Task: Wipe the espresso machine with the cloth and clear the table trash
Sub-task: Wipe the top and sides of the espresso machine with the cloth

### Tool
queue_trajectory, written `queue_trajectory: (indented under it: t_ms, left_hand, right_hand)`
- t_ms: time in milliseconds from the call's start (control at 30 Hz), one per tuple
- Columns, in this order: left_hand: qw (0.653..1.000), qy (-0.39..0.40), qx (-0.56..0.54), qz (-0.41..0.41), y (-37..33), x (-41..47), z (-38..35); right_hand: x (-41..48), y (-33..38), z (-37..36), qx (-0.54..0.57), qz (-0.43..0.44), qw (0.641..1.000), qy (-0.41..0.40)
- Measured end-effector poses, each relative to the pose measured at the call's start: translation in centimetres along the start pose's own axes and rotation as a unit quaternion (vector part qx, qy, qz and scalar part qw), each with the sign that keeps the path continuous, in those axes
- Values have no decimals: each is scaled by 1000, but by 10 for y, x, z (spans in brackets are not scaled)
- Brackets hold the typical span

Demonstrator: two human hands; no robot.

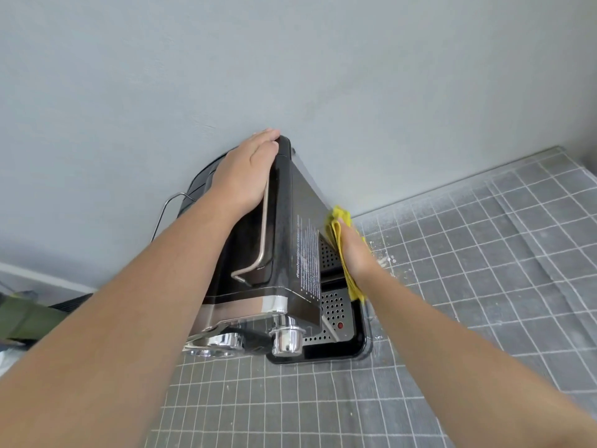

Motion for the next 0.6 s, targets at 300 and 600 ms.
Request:
queue_trajectory:
  t_ms: [300,600]
  left_hand:
    - [1000,-2,1,-6,-2,-1,-1]
    - [1000,1,15,-7,-6,-3,-1]
  right_hand:
    - [-17,-13,3,-16,28,999,-30]
    - [-24,-18,12,-20,-12,1000,-19]
Point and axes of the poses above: each hand's wrist, its own x-axis towards the middle knuckle, its own z-axis out of the back of the hand, y = z × x, the point moved 8 cm from there along x, towards the middle knuckle, and after that the axes turned 6 degrees about y, right-handed, at the moved point
